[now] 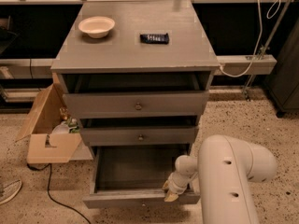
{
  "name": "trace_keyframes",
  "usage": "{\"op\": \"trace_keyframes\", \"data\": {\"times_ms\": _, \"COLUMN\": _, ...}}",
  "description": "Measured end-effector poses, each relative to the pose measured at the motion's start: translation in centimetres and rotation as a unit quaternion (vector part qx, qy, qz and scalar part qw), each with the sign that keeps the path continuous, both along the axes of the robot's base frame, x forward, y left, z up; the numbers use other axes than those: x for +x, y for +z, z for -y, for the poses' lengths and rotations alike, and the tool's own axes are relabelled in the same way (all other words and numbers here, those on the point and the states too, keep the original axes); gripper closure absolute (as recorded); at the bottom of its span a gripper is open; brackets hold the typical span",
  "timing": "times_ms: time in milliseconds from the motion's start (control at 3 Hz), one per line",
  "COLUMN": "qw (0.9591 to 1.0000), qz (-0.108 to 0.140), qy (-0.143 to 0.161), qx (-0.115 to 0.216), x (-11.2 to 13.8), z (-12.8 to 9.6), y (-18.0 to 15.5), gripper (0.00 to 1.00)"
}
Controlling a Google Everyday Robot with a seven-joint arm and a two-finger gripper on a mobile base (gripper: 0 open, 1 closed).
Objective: Open bottom drawer
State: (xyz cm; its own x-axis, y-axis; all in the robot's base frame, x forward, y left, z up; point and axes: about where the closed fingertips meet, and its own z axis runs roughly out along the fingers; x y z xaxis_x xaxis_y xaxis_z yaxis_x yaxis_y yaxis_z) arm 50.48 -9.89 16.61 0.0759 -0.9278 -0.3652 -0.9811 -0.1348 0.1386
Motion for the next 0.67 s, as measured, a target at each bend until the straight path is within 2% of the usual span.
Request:
{"op": "trace_keyframes", "data": {"times_ms": 333, "qw": 1.0000, "qz": 0.005, "qy": 0.000, "qx": 0.002, "x": 0.0, "z": 0.3, "y": 0.6, "gripper": 0.21}}
{"op": "trace_keyframes", "data": {"times_ms": 667, "qw": 0.9992, "qz": 0.039, "qy": -0.002, "qx": 0.006, "x": -0.9, "z": 2.5, "y": 5.1, "gripper": 0.01}}
